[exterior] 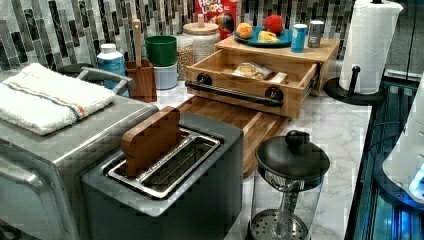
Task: Close the drawer.
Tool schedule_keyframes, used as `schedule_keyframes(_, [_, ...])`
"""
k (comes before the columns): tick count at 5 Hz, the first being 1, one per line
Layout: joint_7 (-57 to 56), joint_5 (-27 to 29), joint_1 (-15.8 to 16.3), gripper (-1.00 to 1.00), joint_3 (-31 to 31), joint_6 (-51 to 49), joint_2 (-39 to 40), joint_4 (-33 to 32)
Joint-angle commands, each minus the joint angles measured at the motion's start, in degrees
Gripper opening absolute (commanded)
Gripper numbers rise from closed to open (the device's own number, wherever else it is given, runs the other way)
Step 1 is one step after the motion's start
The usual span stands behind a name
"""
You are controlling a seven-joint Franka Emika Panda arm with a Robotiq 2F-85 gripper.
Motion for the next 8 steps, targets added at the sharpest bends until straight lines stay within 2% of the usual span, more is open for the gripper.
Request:
schedule_keyframes(1, [-2.98,-1.02,6.15,1.0,6.78,-0.58,-3.83,-3.61])
schedule_keyframes(2, [-6.06,-1.71,6.84,1.0,7.85,3.97,-6.53,-10.24])
schedule_keyframes(3, [-9.43,-1.94,-0.54,1.0,15.71,7.73,-8.3,-15.61])
schedule_keyframes(4, [-13.95,-3.68,1.64,1.0,12.73,11.42,-8.91,-20.3])
schedule_keyframes(5, [-17.56,-4.12,-0.58,0.61,13.43,13.21,-8.58,-22.34])
schedule_keyframes(6, [-18.93,-5.22,-0.18,-1.0,12.1,17.58,-8.55,-25.76])
schedule_keyframes(7, [-17.53,-6.83,-4.43,-1.0,16.1,20.48,-7.16,-27.65])
schedule_keyframes(8, [-16.95,-9.09,-3.4,-1.0,14.51,24.56,-5.48,-29.87])
